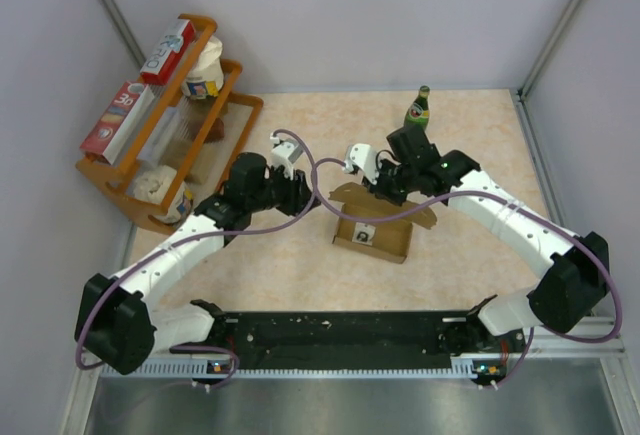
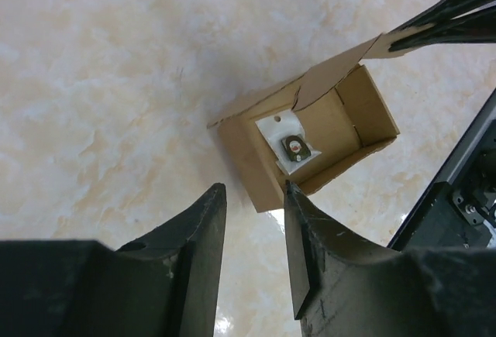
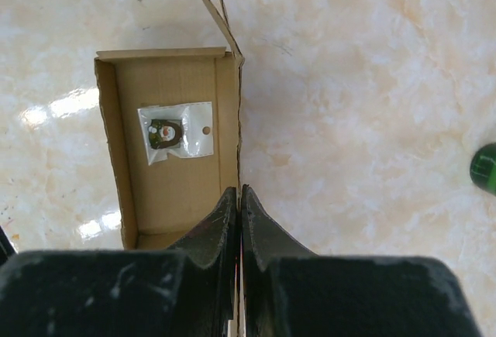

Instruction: Fold the paper box

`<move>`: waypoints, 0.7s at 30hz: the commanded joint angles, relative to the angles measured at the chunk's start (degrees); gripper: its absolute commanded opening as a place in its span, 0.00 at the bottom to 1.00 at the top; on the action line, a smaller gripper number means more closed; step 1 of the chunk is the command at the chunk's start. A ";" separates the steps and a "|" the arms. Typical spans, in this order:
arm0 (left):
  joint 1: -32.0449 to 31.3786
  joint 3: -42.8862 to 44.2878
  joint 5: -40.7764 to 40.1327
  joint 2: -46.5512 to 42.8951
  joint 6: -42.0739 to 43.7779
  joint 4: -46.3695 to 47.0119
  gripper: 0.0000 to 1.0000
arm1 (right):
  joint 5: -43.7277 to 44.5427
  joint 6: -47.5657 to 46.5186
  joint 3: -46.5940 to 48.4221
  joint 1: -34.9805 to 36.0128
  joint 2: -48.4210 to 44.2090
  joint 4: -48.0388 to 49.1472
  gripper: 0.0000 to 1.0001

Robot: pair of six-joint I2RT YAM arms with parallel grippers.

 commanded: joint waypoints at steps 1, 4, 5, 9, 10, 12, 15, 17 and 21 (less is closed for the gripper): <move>0.12 -0.69 6.75 -0.67 6.07 9.94 0.42 | -3.53 -3.09 2.33 0.40 -0.68 -3.48 0.00; 0.12 -0.42 10.53 0.57 7.66 11.52 0.46 | -4.23 -3.62 2.24 0.40 -0.86 -3.57 0.00; 0.04 -0.68 11.94 0.83 7.93 12.48 0.48 | -4.32 -3.71 2.24 0.40 -0.86 -3.48 0.00; -1.63 -1.12 13.01 2.24 10.56 14.17 0.54 | -4.76 -4.15 2.24 0.40 -0.77 -3.66 0.00; -2.24 -1.04 11.96 2.59 11.87 13.81 0.54 | -4.94 -4.24 2.24 0.40 -0.77 -3.66 0.00; -3.74 -0.86 10.29 3.38 14.34 13.37 0.54 | -5.37 -4.41 2.41 0.40 -0.77 -3.75 0.00; -6.46 -0.95 7.13 4.34 18.64 13.28 0.54 | -5.46 -4.50 2.85 0.40 -0.60 -3.92 0.00; -7.70 -1.30 4.58 4.61 20.49 13.55 0.54 | -5.03 -4.68 3.12 0.40 -0.51 -4.10 0.00; -8.05 -1.91 1.85 5.05 22.69 14.16 0.54 | -4.94 -5.12 3.64 0.40 -0.60 -4.54 0.00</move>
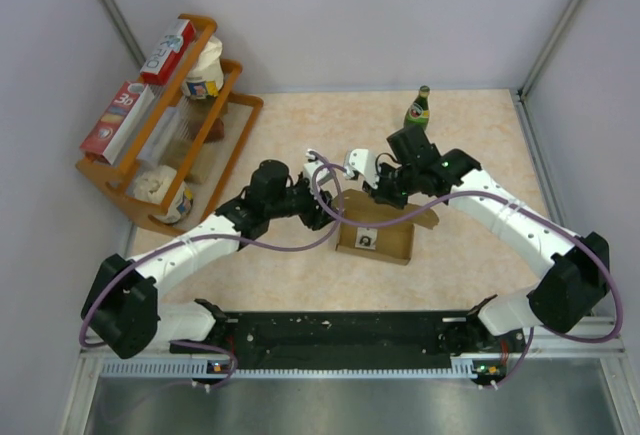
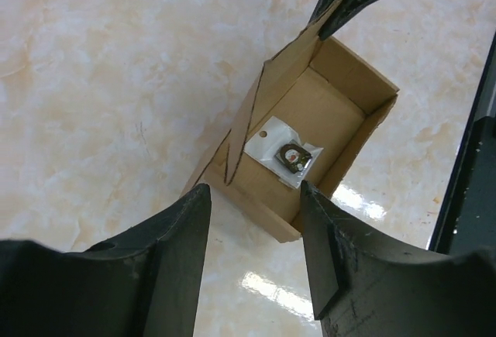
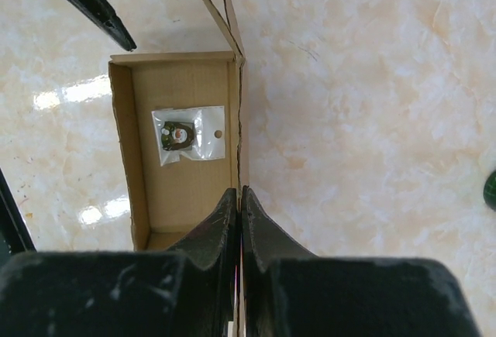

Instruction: Fold the paper box

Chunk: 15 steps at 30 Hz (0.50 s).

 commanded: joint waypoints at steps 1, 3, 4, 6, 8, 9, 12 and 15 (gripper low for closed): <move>-0.58 -0.60 -4.14 0.33 5.73 3.71 0.54 | -0.94 -1.31 3.36 0.40 -0.68 -0.97 0.00; -0.58 -0.87 -5.20 0.33 6.70 4.41 0.54 | -1.37 -1.40 3.97 0.40 -0.51 -1.50 0.00; -0.75 -1.22 -5.38 0.33 7.49 5.20 0.54 | -1.64 -1.40 4.06 0.40 -0.51 -1.76 0.00; -0.66 -1.92 -5.56 0.15 8.81 6.96 0.54 | -2.25 -1.49 4.50 0.40 -0.51 -2.38 0.00; -0.66 -1.40 -5.38 1.03 9.60 7.23 0.55 | -2.69 -1.49 4.68 0.40 -0.51 -2.64 0.00; -0.75 -1.05 -4.95 1.56 9.78 7.06 0.54 | -2.96 -1.40 4.77 0.40 -0.51 -2.73 0.00; -0.75 0.27 -1.97 3.40 9.78 6.79 0.53 | -3.05 -1.49 4.77 0.49 -0.42 -2.91 0.00; -0.84 1.24 -0.20 5.25 8.82 7.05 0.50 | -3.14 -1.49 4.68 0.40 -0.51 -2.91 0.00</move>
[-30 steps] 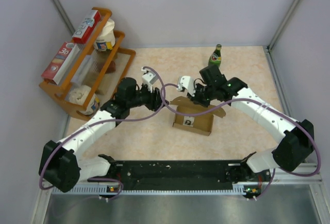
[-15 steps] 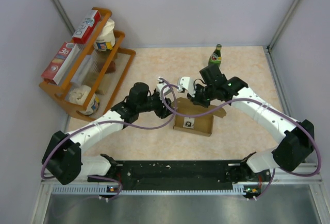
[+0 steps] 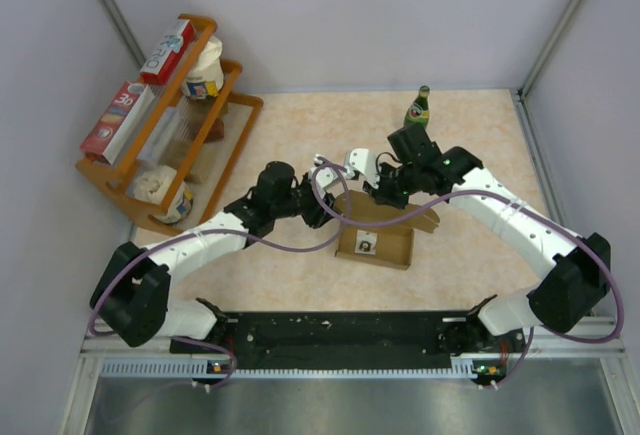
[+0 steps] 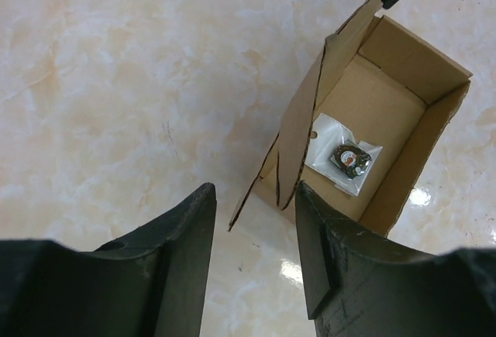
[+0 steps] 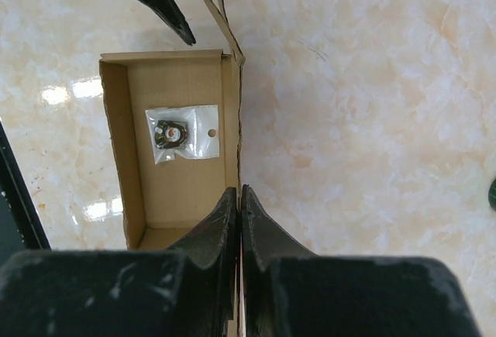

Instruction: Fold the paper box

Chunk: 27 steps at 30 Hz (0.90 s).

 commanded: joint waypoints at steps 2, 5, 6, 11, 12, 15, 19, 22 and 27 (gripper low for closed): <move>-0.36 2.73 3.11 2.89 0.51 3.38 0.48 | -2.13 -0.85 2.78 0.40 -0.66 -0.13 0.00; -0.45 3.25 2.75 3.16 0.60 2.86 0.42 | -2.31 -0.85 2.86 0.40 -0.57 -0.13 0.00; -0.45 3.34 2.67 3.16 0.42 2.95 0.40 | -2.31 -0.85 2.78 0.40 -0.57 -0.13 0.00; -0.36 3.78 4.68 3.16 -1.25 4.44 0.34 | -2.57 -0.77 2.86 0.40 -0.22 -0.13 0.00; -0.36 3.96 5.30 3.33 -1.51 4.61 0.32 | -2.66 -0.59 2.78 0.40 -0.22 -0.13 0.00; -0.45 4.40 6.09 3.86 -1.69 4.09 0.26 | -2.74 -0.24 2.86 0.32 -0.22 -0.05 0.00; -0.45 4.84 6.62 4.65 -1.34 2.69 0.16 | -2.83 -0.06 3.22 0.32 -0.05 -0.05 0.00; -0.45 5.10 7.06 5.18 -1.42 1.72 0.09 | -2.92 0.20 3.66 0.32 0.30 -0.05 0.00; -0.54 5.80 6.62 6.15 -1.69 0.22 0.01 | -3.01 1.16 4.62 0.32 0.39 0.04 0.15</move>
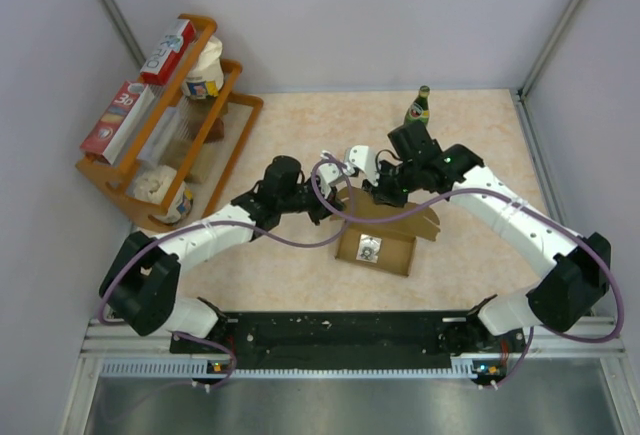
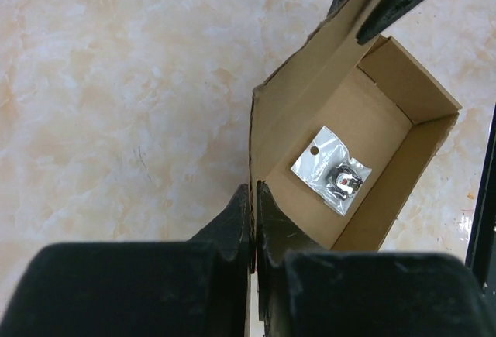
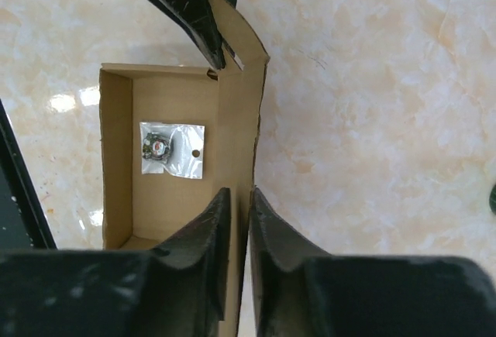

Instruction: Fold the paper box

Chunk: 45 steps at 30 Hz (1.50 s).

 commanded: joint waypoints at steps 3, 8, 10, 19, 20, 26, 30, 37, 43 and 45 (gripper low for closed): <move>-0.36 2.83 -0.64 1.17 -1.10 -0.87 0.00 | -1.59 1.10 3.93 0.12 -0.11 1.05 0.43; -0.36 2.31 -4.59 0.38 -1.89 -1.40 0.00 | -0.62 4.52 3.23 -1.37 -3.26 5.08 0.63; -0.36 1.96 -6.70 -0.24 -2.16 -1.40 0.00 | 0.25 9.60 1.56 -2.86 -5.81 10.07 0.67; -0.27 1.87 -14.00 -1.65 -2.16 -2.10 0.00 | 15.18 46.00 -8.63 -7.88 -19.00 15.47 0.92; -0.10 2.13 -14.26 -1.65 -2.16 -2.45 0.00 | 17.46 47.84 -10.47 -8.40 -20.22 15.20 0.94; -0.01 2.75 -15.50 -1.21 -2.16 -3.34 0.00 | 28.90 52.34 -23.47 -8.94 -33.04 15.55 0.99; -0.01 2.83 -15.06 -0.42 -2.33 -3.42 0.00 | 32.69 54.54 -31.04 -9.02 -39.04 15.99 0.86; 0.08 3.27 -14.00 0.37 -2.60 -3.16 0.00 | 27.34 54.99 -34.13 -9.11 -36.24 19.67 0.71; -0.01 3.54 -13.83 0.46 -2.25 -3.78 0.00 | 21.89 52.44 -33.95 -9.38 -29.47 23.72 0.64; 0.08 3.54 -13.83 0.55 -2.16 -3.86 0.00 | 21.71 51.82 -34.04 -9.46 -28.24 24.69 0.63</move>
